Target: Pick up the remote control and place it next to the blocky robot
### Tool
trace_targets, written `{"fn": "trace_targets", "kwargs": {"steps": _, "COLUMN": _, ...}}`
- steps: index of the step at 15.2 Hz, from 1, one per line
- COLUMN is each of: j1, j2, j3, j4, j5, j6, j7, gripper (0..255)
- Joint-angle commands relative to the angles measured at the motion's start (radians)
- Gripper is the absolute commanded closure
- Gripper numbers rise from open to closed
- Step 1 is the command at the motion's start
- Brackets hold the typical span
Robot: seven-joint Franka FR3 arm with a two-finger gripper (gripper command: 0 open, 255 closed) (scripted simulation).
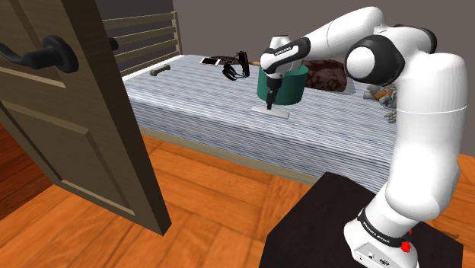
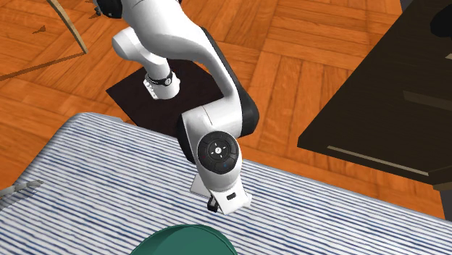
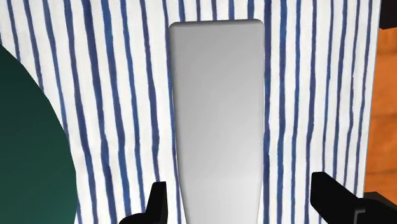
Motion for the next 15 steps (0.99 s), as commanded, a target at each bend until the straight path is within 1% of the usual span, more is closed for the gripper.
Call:
{"fn": "trace_targets", "kwargs": {"steps": 1, "j1": -0.007, "j2": 0.031, "j3": 0.005, "j4": 0.021, "j5": 0.007, "j6": 0.012, "j7": -0.015, "gripper": 0}}
{"fn": "trace_targets", "kwargs": {"steps": 7, "j1": -0.011, "j2": 0.069, "j3": 0.011, "j4": -0.013, "j5": 0.019, "j6": 0.083, "j7": -0.022, "gripper": 0}}
{"fn": "trace_targets", "kwargs": {"steps": 15, "j1": -0.011, "j2": 0.069, "j3": 0.011, "j4": -0.013, "j5": 0.019, "j6": 0.083, "j7": -0.022, "gripper": 0}}
